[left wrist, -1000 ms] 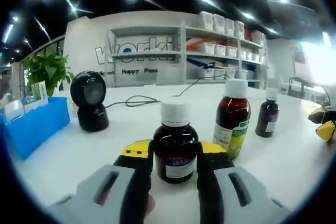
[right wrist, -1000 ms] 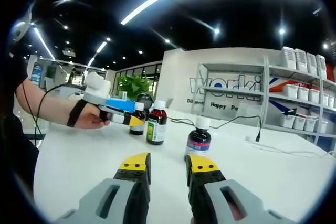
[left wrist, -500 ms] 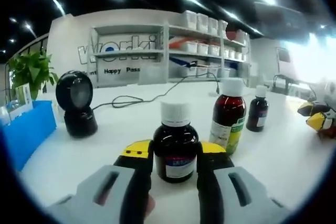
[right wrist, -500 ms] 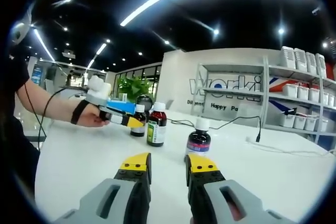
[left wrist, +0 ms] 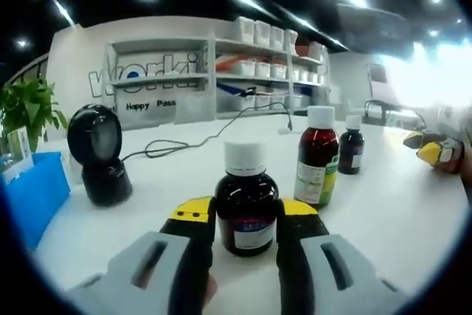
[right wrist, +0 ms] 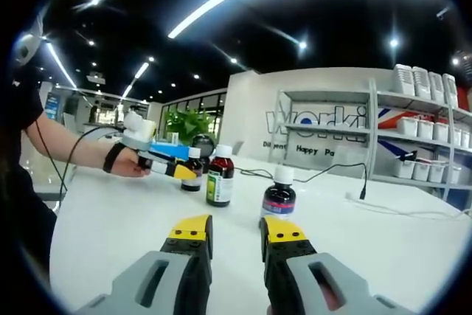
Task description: Rotate the medicine bottle to make it face forward pick up the medicine bottle inspect the drug traceability code place the medicine on the table
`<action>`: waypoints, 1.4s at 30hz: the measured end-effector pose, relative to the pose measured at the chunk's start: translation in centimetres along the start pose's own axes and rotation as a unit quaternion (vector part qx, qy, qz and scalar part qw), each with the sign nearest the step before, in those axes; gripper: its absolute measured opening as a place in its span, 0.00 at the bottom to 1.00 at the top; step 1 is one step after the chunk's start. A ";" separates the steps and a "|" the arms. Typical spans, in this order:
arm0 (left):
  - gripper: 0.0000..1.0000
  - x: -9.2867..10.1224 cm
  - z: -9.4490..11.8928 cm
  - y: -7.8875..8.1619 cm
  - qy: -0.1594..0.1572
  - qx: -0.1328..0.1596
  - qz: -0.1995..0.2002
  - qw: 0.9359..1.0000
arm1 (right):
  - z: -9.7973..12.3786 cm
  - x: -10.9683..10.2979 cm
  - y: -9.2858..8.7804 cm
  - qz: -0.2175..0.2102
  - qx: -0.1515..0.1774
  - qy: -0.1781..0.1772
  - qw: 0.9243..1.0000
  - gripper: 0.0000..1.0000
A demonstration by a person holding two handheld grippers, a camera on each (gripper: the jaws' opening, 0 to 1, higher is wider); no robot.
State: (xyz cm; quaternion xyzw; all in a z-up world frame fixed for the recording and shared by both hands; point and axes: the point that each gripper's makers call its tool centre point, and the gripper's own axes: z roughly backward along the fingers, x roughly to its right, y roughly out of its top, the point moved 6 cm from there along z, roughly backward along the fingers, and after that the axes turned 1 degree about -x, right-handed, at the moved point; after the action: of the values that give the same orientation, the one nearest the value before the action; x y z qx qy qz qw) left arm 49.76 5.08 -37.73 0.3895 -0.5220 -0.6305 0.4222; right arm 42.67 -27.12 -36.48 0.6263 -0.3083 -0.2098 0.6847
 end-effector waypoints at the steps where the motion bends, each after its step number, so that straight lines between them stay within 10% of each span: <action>1: 0.23 -0.1 0.0 -0.1 -0.004 0.003 0.004 1.000 | 0.0 0.0 0.0 0.000 0.000 0.000 1.000 0.21; 27: 0.37 1.2 4.0 1.6 -0.001 0.045 0.066 0.997 | 0.0 0.0 -0.1 0.001 -0.001 -0.001 1.000 0.21; 42: 0.43 2.8 9.3 2.9 -0.008 0.087 0.014 0.996 | -0.1 0.0 0.0 0.000 -0.001 -0.001 1.000 0.21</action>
State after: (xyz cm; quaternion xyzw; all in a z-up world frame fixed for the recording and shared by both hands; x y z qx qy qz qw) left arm 40.45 5.19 -33.55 0.4123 -0.5834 -0.5801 0.3913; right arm 42.73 -27.07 -36.51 0.6252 -0.3084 -0.2109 0.6852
